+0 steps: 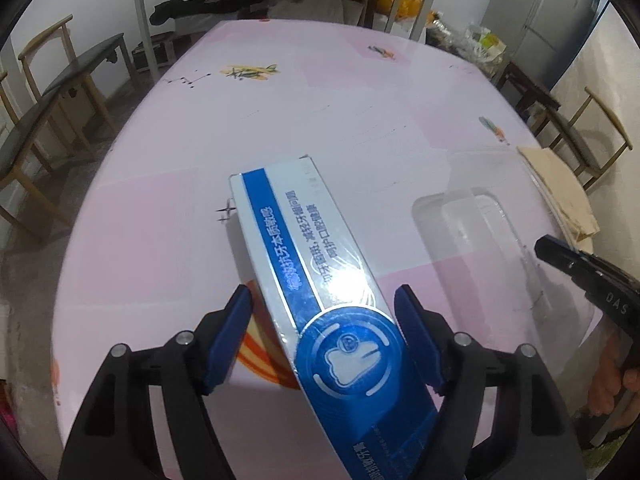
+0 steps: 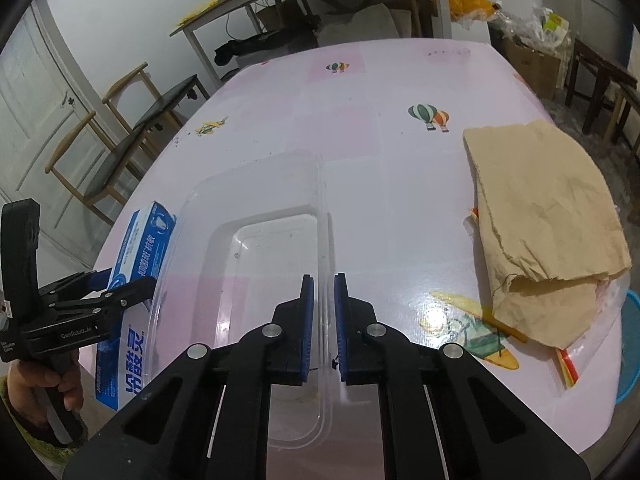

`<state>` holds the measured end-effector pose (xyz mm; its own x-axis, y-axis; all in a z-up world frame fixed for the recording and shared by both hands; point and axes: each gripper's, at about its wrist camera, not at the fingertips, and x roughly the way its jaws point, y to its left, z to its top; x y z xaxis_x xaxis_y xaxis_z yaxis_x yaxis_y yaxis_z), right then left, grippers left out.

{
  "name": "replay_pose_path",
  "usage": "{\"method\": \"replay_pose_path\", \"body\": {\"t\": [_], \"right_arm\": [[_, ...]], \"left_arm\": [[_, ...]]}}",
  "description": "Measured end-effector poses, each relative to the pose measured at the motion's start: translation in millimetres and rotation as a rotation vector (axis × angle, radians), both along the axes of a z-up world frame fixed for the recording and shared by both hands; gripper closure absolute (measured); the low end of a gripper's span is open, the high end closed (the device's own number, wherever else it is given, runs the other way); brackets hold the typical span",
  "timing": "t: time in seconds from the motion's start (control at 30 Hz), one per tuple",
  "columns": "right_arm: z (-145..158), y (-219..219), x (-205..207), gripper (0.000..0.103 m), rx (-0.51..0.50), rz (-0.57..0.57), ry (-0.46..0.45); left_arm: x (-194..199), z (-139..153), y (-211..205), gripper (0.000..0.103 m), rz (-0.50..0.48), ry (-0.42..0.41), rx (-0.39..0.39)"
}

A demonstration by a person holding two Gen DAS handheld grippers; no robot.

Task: Collect trash
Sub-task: 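Close the right tool on the clear tray rim while the left tool holds the box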

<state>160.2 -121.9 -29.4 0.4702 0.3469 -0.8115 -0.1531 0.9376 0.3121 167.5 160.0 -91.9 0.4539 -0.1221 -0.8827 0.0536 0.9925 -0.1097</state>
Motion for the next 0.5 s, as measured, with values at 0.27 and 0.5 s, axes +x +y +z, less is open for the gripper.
{"method": "replay_pose_path", "body": {"t": [0.27,0.5], "right_arm": [[-4.4,-1.6,4.8,0.094,0.019,0.002,0.018],[-5.3,-0.4,5.1,0.1,0.024,0.004,0.018]], "left_arm": [[-2.0,-2.4,2.9,0.019,-0.036,0.071,0.037],[-7.0,-1.8,1.7,0.024,-0.055,0.064,0.035]]}}
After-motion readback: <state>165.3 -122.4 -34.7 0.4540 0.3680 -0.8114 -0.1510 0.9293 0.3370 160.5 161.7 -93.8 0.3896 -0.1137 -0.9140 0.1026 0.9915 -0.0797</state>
